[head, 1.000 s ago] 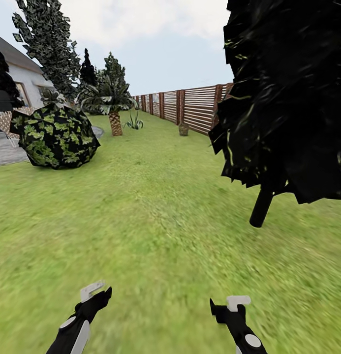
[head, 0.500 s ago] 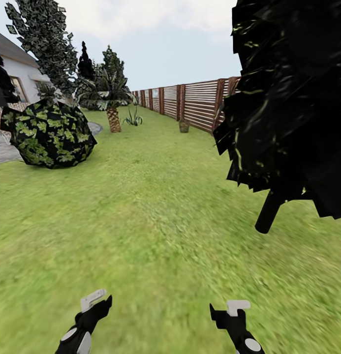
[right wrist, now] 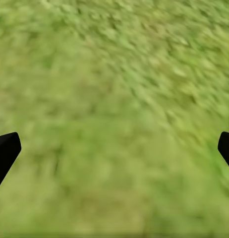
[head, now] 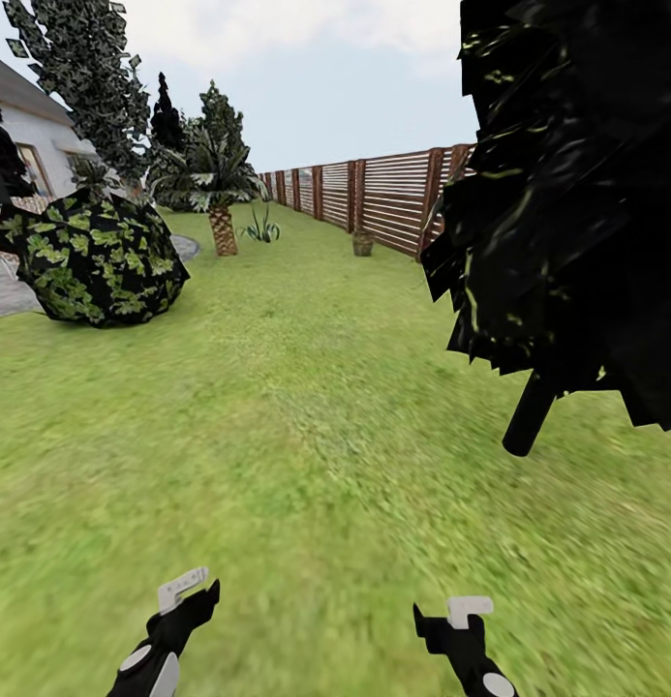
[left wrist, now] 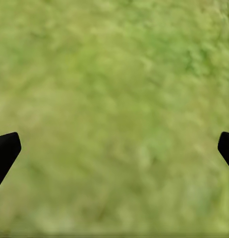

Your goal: Take the three Easter eggs out of the wicker basket on the lawn in the garden, then place them on the lawn next to a single tree (choose any tree) so that all three eggs are next to the same tree and none are left in the basket.

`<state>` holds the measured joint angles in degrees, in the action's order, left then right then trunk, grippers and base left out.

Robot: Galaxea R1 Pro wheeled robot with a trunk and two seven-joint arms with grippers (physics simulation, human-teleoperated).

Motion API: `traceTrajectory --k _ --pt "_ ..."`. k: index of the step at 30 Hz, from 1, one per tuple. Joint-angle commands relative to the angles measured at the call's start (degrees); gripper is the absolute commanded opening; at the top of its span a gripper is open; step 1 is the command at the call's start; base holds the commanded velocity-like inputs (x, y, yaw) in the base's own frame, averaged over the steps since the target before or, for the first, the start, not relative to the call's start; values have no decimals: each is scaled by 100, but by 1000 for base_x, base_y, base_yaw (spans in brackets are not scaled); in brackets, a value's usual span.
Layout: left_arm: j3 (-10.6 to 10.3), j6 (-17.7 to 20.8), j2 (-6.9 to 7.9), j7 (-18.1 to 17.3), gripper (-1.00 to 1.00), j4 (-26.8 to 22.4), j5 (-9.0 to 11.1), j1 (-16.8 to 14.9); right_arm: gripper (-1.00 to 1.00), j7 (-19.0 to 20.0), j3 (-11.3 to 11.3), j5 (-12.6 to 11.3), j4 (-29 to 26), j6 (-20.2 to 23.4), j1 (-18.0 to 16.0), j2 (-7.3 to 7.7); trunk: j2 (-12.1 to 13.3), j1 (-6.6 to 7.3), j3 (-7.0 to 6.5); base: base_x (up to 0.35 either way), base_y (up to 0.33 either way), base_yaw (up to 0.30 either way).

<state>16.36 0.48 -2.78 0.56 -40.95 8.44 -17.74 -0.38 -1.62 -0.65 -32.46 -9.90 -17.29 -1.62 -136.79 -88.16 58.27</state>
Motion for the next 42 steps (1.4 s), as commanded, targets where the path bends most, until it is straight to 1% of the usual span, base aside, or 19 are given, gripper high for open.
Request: traceTrajectory --k 1,9,10,12,13,16,19,24,40,42 --pt "7 5 -5 6 100 0 59 -2 100 -5 -11 -10 10 -22 -3 -1 -2 1 9 0 0 0" --pt "6 1 -7 6 100 97 61 -2 100 -21 -5 -39 19 26 -3 -7 -2 1 76 0 0 0" --pt "-1 -3 -12 6 100 110 61 -2 100 -245 -5 -43 14 45 -7 -21 -2 1 85 0 0 0" --pt "-1 0 -16 6 100 112 61 -2 100 -417 -8 -34 16 52 -8 -50 -2 1 104 0 0 0" --pt "-1 -2 -24 6 100 117 61 -2 100 -582 -13 -27 25 55 -9 -98 -2 1 113 0 0 0" --pt "-1 -3 -25 6 100 150 56 -2 100 -651 -20 -24 106 57 -8 -124 -2 1 141 0 0 0" --pt "-1 -4 -27 6 100 184 53 -2 100 -658 -22 -16 303 12 -9 -127 -2 1 170 0 0 0" --pt "-1 -4 -24 -13 100 187 60 -2 100 -656 -22 -14 411 -16 -11 -121 -2 1 216 0 0 0" --pt "15 -4 -21 9 100 214 63 -2 100 -656 -20 1 425 -45 -10 -108 640 353 76 0 0 0" --pt "12 -6 -21 13 100 304 62 -2 100 -656 -28 -1 425 -64 -9 -116 720 397 56 0 0 0"
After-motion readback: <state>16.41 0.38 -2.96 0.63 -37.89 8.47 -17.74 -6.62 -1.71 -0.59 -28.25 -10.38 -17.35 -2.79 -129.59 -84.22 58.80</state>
